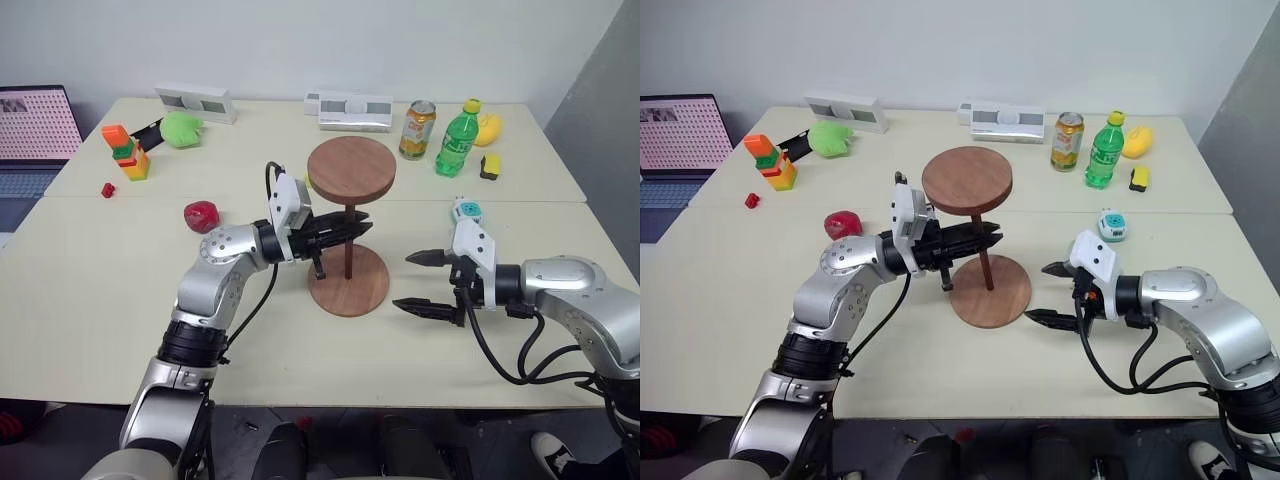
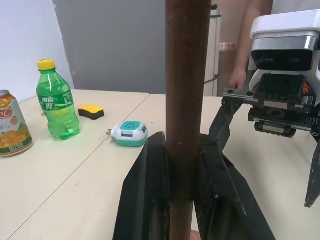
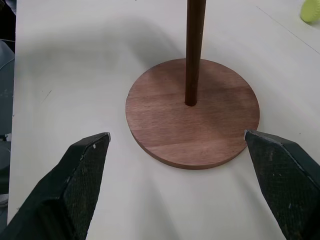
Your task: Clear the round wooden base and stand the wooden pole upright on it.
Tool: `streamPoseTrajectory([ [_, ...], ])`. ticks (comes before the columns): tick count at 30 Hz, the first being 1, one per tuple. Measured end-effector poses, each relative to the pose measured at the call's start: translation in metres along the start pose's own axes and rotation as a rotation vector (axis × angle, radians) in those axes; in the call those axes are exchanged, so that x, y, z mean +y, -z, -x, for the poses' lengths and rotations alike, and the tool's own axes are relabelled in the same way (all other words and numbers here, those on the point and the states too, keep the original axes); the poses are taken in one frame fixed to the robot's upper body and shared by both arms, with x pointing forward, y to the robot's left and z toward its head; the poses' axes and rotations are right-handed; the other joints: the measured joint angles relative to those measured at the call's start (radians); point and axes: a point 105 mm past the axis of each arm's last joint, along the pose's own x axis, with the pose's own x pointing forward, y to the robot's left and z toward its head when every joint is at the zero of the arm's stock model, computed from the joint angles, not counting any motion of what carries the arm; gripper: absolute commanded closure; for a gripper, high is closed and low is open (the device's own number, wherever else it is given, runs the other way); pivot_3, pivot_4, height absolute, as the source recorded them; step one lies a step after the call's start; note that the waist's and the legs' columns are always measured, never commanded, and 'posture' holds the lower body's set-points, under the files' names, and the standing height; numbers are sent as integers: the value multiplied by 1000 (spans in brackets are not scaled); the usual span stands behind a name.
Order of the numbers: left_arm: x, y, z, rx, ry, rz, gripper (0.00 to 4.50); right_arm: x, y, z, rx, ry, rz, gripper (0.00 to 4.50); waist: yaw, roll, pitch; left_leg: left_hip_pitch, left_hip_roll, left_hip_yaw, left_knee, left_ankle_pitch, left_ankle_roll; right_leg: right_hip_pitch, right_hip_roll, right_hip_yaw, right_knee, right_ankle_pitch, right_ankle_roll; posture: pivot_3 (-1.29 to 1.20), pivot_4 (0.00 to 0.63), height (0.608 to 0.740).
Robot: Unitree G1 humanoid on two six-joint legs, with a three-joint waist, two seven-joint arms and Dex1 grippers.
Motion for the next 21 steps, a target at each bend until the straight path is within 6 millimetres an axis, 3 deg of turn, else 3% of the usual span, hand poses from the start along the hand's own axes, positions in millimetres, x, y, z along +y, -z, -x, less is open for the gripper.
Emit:
streamPoseTrajectory([
  [2, 1, 1, 1, 4, -1, 3, 4237, 0, 0, 0, 1, 0, 0, 0, 0, 0, 0, 0, 0, 0, 0, 0, 0, 0, 0, 0, 0, 0, 0, 0, 150, 740],
  [3, 1, 1, 1, 5, 0, 5, 3537, 0, 0, 0, 0, 0, 0, 0, 0, 0, 0, 0, 0, 0, 0, 0, 0, 0, 0, 0, 0, 0, 0, 0, 150, 740],
  [5, 2, 7, 5, 51, 3, 12, 3305, 0, 0, 0, 0, 0, 0, 0, -1, 1, 0, 1, 0, 0, 0, 0, 0, 0, 0, 0, 0, 0, 0, 0, 150, 740],
  [6, 4, 22, 14, 109, -13, 61, 2949, 0, 1, 0, 1, 0, -2, 0, -2, 1, 0, 0, 0, 1, -1, 0, 0, -1, 0, 1, 1, 0, 0, 0, 150, 740],
  [8, 4, 31, 17, 131, -23, 99, 2610, 1, 2, 0, 3, -1, -6, 0, 1, 0, 0, -2, 0, -1, 0, 0, 0, -2, 0, 0, 0, 0, 0, 0, 150, 740],
  [21, 8, 19, 21, 131, -2, 63, 76, 3, 0, -1, -9, -5, -9, 0, 6, 0, 0, -5, 0, -2, 0, 1, -2, -3, 0, -2, -3, 0, 0, 0, 150, 740],
])
